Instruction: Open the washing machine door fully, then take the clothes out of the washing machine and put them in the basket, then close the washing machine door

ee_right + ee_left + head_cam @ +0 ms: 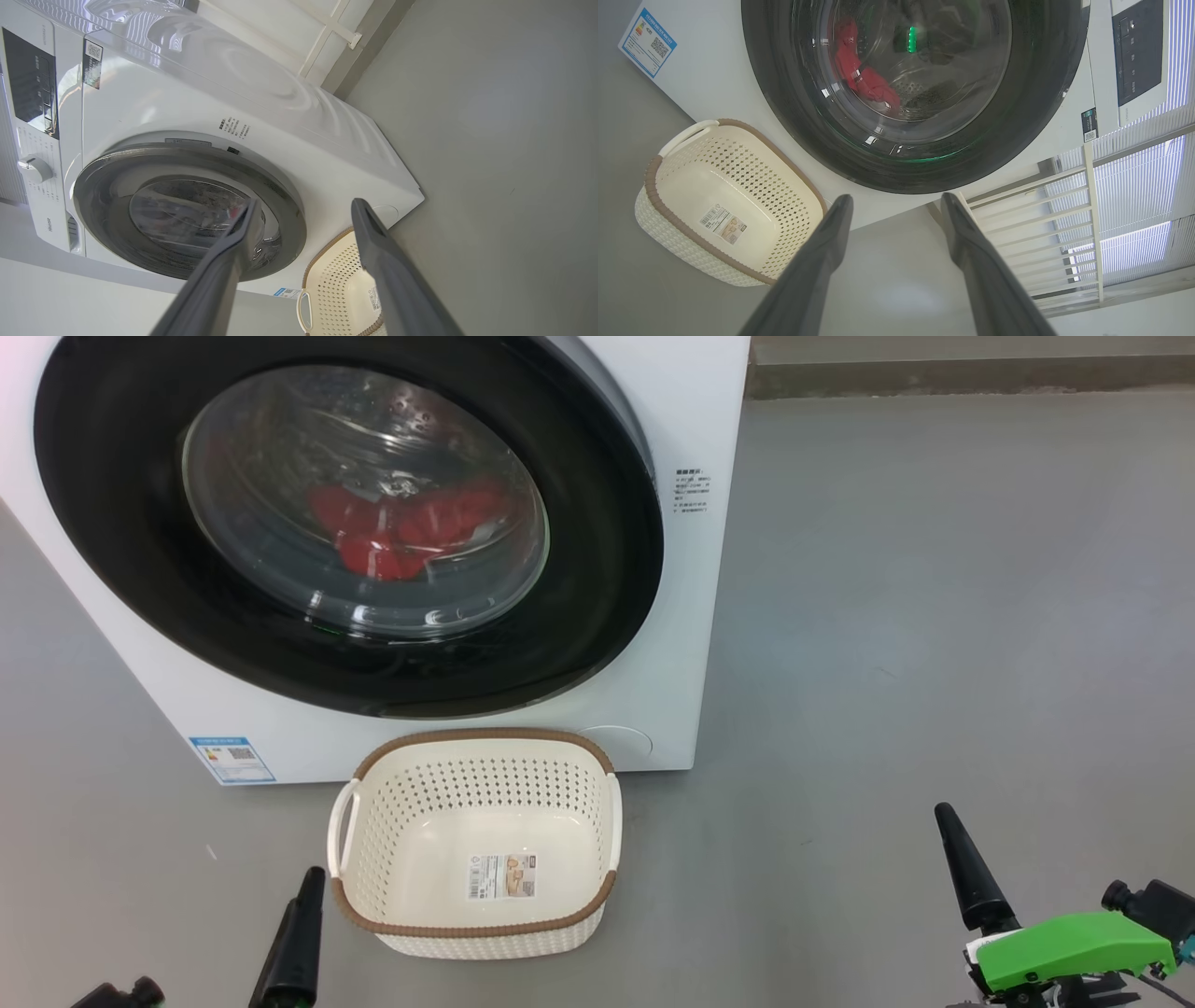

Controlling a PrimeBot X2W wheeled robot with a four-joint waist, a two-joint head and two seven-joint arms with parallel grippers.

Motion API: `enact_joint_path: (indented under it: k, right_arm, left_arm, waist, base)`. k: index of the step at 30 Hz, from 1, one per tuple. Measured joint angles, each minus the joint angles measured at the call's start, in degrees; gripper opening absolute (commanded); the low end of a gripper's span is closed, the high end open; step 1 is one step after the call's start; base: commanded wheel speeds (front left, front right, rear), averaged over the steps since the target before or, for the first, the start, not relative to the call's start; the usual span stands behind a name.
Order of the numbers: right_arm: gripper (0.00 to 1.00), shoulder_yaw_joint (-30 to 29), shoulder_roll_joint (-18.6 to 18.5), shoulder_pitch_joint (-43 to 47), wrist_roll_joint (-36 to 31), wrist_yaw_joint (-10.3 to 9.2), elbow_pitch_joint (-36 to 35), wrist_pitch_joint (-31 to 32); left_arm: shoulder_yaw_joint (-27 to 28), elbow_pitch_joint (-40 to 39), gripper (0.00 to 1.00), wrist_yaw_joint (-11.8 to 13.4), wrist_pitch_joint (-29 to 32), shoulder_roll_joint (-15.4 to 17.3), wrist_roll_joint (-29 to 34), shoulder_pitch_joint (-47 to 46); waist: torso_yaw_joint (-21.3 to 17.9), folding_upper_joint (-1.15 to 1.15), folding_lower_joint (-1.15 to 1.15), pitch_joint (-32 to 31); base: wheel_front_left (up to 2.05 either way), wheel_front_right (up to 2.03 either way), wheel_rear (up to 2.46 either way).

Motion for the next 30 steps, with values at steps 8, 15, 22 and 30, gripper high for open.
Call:
enact_joint_path:
  k: [8, 15, 22, 30]
  right_arm:
    - [1.0, 0.6, 0.0, 0.0, -6.0, 0.0, 0.0, -1.3]
    - [1.0, 1.2, -0.2, 0.0, -12.1, 0.0, 0.2, -2.4]
    - [1.0, 1.3, -0.3, 0.0, -18.1, 0.0, 0.1, -3.5]
    - [1.0, 1.5, -0.3, 0.0, -23.5, 0.0, 0.0, -4.8]
  left_arm:
    - [-0.3, -0.8, 1.0, 0.0, -1.1, 0.7, 6.5, 0.8]
    - [-1.4, -1.6, 1.0, 0.0, -2.3, 1.4, 11.9, 0.9]
    - [-1.6, -2.1, 1.0, 0.0, -3.5, 1.6, 17.8, 1.0]
    - [-1.7, -2.8, 1.0, 0.0, -4.8, 1.8, 23.7, 1.2]
  waist:
    - [0.0, 0.0, 0.0, 0.1]
    - [-0.1, 0.0, 0.0, 0.2]
    - [-0.1, 0.0, 0.0, 0.3]
    - [-0.1, 0.0, 0.0, 0.5]
  base:
    - [0.0, 0.0, 0.0]
    - [0.0, 0.0, 0.0]
    - [0.0, 0.0, 0.0]
    - [0.0, 0.0, 0.0]
